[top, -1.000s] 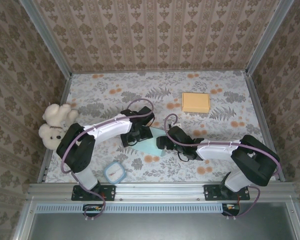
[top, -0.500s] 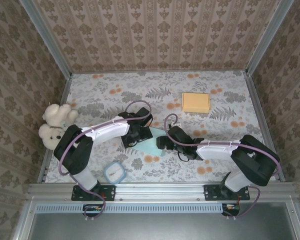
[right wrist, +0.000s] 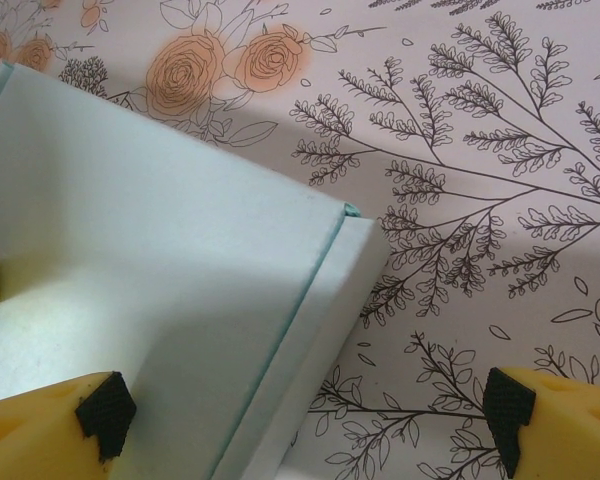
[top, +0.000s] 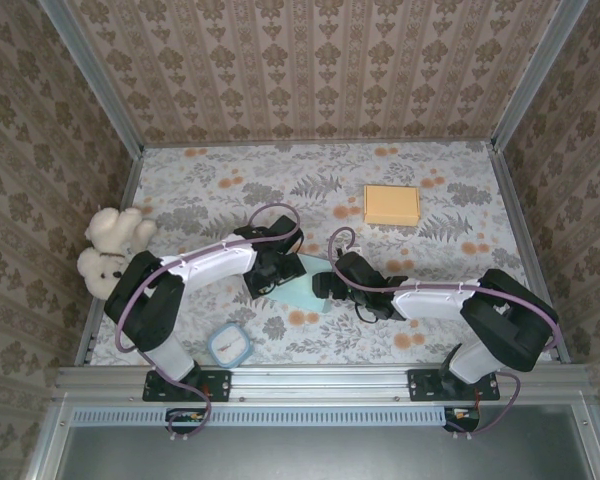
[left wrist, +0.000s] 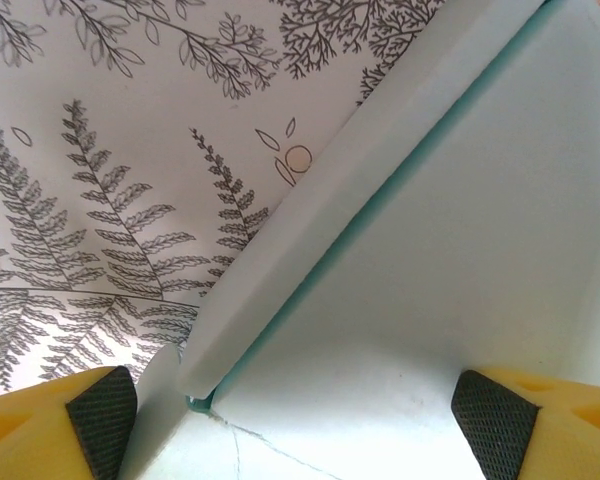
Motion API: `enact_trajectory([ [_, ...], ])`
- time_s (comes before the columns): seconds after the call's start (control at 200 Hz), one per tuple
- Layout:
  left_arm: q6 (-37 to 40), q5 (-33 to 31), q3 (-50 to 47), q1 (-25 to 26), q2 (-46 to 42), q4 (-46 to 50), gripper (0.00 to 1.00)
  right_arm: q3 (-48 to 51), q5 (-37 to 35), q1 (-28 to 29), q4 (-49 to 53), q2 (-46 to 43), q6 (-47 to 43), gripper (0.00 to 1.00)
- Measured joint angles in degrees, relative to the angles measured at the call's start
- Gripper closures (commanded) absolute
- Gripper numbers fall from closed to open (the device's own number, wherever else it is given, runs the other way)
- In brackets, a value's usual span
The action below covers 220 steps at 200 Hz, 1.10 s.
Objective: Fold the paper box
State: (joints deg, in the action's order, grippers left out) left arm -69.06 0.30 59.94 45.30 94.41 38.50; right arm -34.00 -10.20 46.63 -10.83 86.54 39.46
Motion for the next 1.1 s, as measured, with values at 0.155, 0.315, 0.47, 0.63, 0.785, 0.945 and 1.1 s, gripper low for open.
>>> enact_trajectory([
  [0.155, -0.9, 1.3, -0.3, 0.0, 0.0, -1.1, 0.07, 0.0, 0.4, 0.0, -1.2, 0.7, 0.7, 0.07],
  [0.315, -1.9, 2.8, -1.1, 0.0, -0.1, -2.9, 0.08, 0.0, 0.6, 0.0, -2.2, 1.2, 1.3, 0.08],
  [0.47, -2.7, 4.1, -1.7, 0.0, -0.1, -4.3, 0.08, 0.0, 1.0, 0.0, -3.1, 1.7, 1.6, 0.08],
  [0.63, -3.4, 4.7, -2.1, 0.0, -0.2, -5.3, 0.08, 0.0, 1.6, 0.0, -4.5, 2.7, 2.4, 0.08],
  [0.785, -3.4, 4.7, -2.2, 0.0, -0.1, -5.6, 0.09, 0.0, 1.7, 0.0, -5.4, 3.1, 2.8, 0.08],
  [0.945, -3.4, 4.9, -2.5, -0.1, 0.0, -6.1, 0.09, 0.1, 1.7, 0.0, -5.5, 3.1, 2.8, 0.08],
  [1.1, -3.4, 5.4, -3.0, -0.3, 0.0, -7.1, 0.10, 0.3, 1.6, -0.1, -5.3, 2.7, 2.8, 0.08],
])
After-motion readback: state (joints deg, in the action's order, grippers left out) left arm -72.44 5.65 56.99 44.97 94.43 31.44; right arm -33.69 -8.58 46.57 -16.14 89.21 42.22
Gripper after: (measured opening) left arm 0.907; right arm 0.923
